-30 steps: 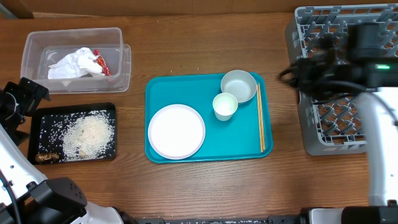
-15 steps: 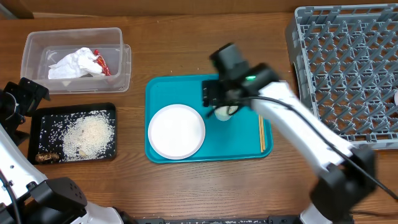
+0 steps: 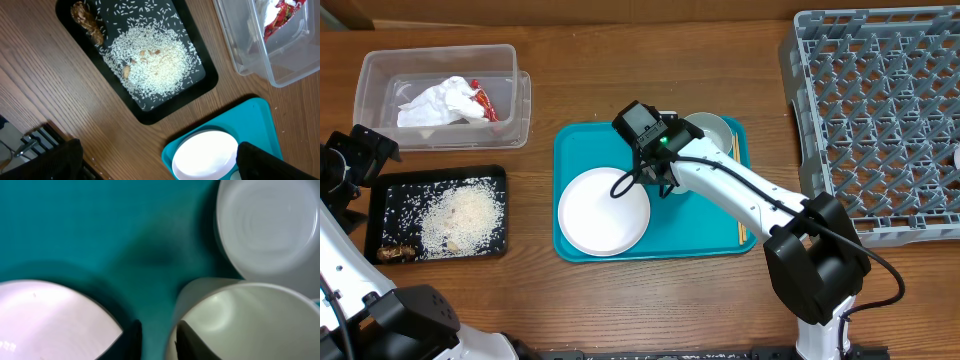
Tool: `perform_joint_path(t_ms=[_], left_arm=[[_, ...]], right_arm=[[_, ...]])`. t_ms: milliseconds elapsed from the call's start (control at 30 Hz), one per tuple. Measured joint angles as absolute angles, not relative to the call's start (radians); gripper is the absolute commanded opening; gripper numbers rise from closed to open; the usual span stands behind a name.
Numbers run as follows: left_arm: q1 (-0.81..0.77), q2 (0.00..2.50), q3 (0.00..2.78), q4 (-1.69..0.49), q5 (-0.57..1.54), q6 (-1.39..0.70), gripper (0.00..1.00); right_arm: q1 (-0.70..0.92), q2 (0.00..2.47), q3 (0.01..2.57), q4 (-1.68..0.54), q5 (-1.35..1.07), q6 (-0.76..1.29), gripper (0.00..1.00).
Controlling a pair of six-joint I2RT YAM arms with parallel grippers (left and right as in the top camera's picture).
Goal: Sort waste into correct bins and load items into the dishwasher
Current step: 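Reach the right gripper to the second small white cup and grasp it, then carry the second cup right into the grey dish rack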
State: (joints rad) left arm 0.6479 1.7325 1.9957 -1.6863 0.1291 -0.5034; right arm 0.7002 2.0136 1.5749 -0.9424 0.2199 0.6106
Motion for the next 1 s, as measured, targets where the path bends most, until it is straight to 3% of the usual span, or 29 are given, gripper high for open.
perform_joint_path(t_ms=[267,567,667,800,1000], left_arm=[[0.648,1.732,1.996,-1.686,0.13,-0.503,1.0],[0.648,1.732,1.996,-1.687,0.13,-0.503,1.0],[0.648,1.732,1.996,-1.687,0.13,-0.503,1.0],[0.648,1.732,1.996,-1.686,0.13,-0.503,1.0],[0.648,1.732,1.996,-1.686,0.13,-0.503,1.0]], right_arm=[[0.7,2.016,1.723,-1.159,0.233,0.621,0.04],[0.611,2.003,2.181,-1.488,0.326,0.537,0.04],[0.468,1.979,2.294,-1.482,0.344,0.478,0.04],[0.137,1.949,2.365,-1.37,0.301,0.376,0.04],[-0.32,1.982,2.37,-1.132,0.008,0.224,0.04]])
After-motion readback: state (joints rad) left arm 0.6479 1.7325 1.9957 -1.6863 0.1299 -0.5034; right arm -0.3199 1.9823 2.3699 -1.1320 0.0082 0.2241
